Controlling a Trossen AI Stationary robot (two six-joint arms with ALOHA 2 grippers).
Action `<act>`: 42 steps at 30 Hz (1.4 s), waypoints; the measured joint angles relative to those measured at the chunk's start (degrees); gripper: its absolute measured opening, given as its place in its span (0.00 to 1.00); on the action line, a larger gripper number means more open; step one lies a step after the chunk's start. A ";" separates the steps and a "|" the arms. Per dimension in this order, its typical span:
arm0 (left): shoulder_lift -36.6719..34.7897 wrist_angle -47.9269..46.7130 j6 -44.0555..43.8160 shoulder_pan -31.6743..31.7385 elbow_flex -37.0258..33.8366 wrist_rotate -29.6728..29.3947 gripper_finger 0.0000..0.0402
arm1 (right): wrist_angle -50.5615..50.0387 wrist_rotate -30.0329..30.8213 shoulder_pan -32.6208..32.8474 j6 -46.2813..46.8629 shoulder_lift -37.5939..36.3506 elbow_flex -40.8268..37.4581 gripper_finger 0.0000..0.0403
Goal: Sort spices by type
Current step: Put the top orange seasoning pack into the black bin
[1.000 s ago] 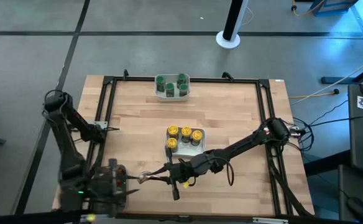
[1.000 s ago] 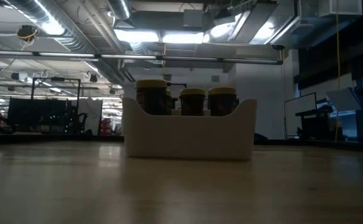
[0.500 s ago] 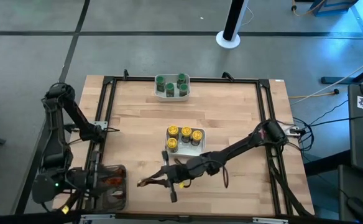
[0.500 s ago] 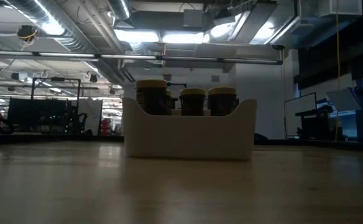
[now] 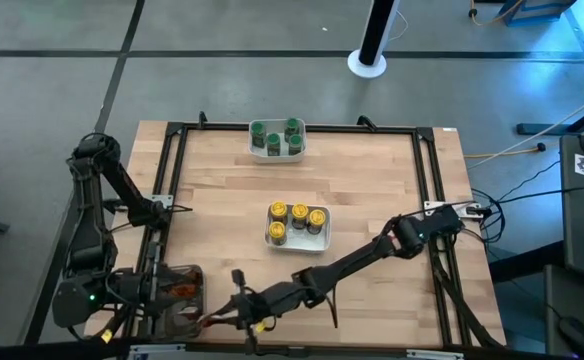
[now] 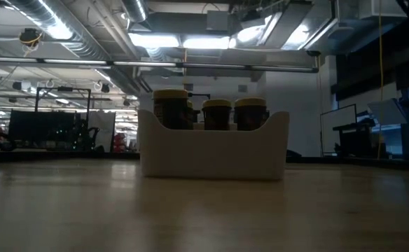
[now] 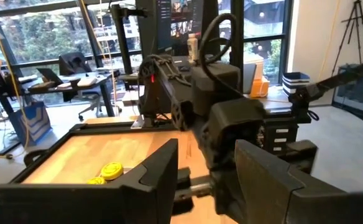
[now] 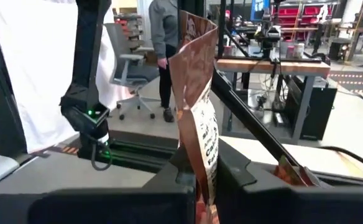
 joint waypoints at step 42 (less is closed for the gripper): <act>1.06 -6.75 -23.45 -3.43 -0.59 12.64 0.32 | -1.93 8.56 0.26 -2.38 11.09 13.54 0.06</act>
